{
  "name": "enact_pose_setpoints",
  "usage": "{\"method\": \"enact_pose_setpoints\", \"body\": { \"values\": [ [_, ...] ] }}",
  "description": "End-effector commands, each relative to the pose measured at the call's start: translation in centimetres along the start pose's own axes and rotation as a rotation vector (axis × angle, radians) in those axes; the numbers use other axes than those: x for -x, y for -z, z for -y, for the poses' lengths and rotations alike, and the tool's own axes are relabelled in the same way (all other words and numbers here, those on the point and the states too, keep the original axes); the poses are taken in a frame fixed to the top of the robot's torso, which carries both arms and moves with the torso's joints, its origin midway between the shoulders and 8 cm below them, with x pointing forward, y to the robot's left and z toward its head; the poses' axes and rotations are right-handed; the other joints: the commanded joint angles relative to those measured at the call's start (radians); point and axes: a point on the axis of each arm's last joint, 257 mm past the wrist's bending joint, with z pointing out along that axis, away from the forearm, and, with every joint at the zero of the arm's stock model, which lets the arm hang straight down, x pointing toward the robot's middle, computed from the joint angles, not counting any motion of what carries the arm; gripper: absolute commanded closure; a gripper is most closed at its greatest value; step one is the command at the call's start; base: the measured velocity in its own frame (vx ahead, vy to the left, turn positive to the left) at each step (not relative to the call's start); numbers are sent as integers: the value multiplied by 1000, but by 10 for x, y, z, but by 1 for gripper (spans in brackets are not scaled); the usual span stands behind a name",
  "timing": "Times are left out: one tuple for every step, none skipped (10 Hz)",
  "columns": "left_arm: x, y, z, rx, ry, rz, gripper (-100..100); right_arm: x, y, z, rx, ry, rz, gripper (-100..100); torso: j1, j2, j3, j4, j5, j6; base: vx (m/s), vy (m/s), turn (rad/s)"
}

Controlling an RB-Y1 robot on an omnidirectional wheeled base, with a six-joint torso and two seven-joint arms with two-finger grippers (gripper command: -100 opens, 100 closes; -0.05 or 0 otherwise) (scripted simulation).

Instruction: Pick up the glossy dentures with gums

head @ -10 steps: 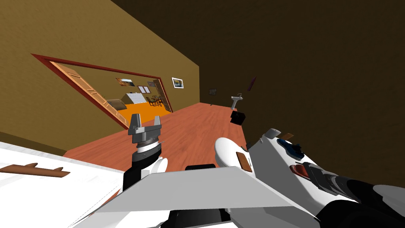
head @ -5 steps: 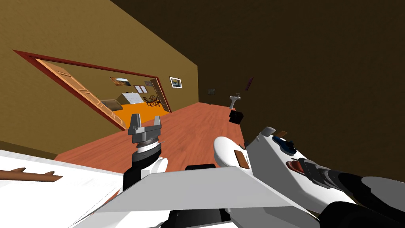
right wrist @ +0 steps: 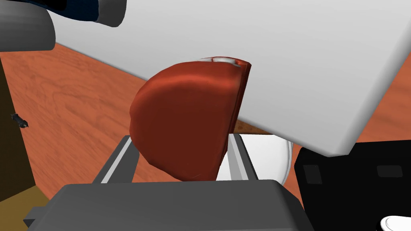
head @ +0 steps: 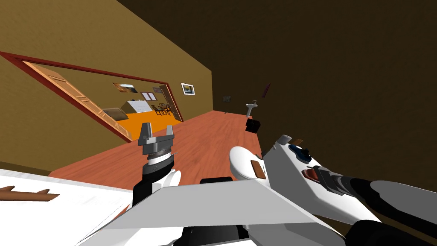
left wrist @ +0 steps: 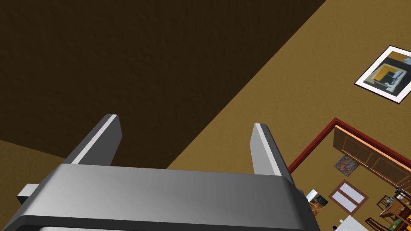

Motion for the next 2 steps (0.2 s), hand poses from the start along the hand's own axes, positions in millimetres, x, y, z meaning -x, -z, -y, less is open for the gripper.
{"method": "enact_pose_setpoints", "body": {
  "values": [
    [0, 0, 0, 0, 0, 0, 0, 0, 0, 0, 0, 0, 0, 100, 0, 0, 0, 0, 0, 0, -10, -6, -3],
    [0, 0, 0, 0, 0, 0, 0, 1, 0, 0, -1, -2, 0, 0, 0, 0, 0, 0, 0, 0, 0, 0, 0]
  ]
}}
